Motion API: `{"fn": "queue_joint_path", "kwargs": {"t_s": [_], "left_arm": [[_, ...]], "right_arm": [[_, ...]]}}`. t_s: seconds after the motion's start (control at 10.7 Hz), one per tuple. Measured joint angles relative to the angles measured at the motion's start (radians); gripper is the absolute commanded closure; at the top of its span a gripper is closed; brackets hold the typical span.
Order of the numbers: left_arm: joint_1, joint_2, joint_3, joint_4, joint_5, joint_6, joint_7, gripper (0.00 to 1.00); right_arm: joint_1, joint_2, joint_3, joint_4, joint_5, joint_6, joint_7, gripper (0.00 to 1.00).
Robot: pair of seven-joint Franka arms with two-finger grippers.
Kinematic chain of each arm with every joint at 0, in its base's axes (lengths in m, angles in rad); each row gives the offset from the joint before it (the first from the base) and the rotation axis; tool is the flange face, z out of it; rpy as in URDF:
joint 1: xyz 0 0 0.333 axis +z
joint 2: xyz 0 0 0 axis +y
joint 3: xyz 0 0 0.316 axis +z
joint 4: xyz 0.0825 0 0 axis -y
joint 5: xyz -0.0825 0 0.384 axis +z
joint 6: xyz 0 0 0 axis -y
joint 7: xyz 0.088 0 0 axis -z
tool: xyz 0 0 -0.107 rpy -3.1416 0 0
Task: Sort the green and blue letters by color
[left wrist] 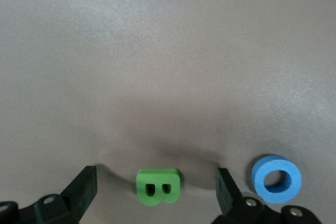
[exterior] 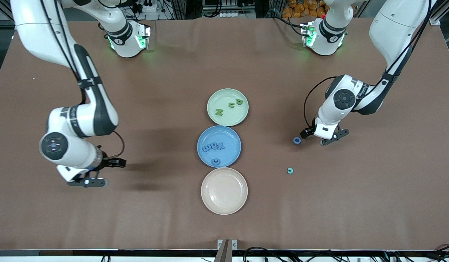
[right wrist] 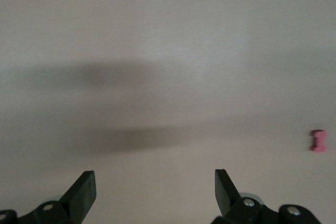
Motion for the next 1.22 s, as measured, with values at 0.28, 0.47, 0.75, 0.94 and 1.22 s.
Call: {"fn": "queue_joint_path", "kwargs": {"t_s": [0.28, 0.47, 0.75, 0.94, 1.22], "left_arm": [[0.009, 0.001, 0.0, 0.0, 0.0, 0.001, -0.019, 0.0], [0.009, 0.002, -0.001, -0.001, 0.0, 0.001, -0.022, 0.0], [0.009, 0.003, -0.002, -0.002, 0.0, 0.001, -0.037, 0.0], [0.009, 0.004, -0.002, -0.003, 0.0, 0.001, -0.039, 0.0], [0.008, 0.005, -0.004, -0.007, 0.0, 0.001, -0.05, 0.0]], "right_arm": [[-0.103, -0.036, -0.002, 0.005, -0.011, 0.002, -0.124, 0.0], [-0.146, -0.101, -0.007, 0.004, -0.011, -0.001, -0.173, 0.0], [-0.153, -0.207, -0.019, -0.001, -0.011, -0.023, -0.176, 0.0], [-0.153, -0.287, -0.023, -0.003, -0.012, -0.087, -0.176, 0.0], [-0.153, -0.409, -0.032, -0.005, -0.012, -0.204, -0.176, 0.0]]}}
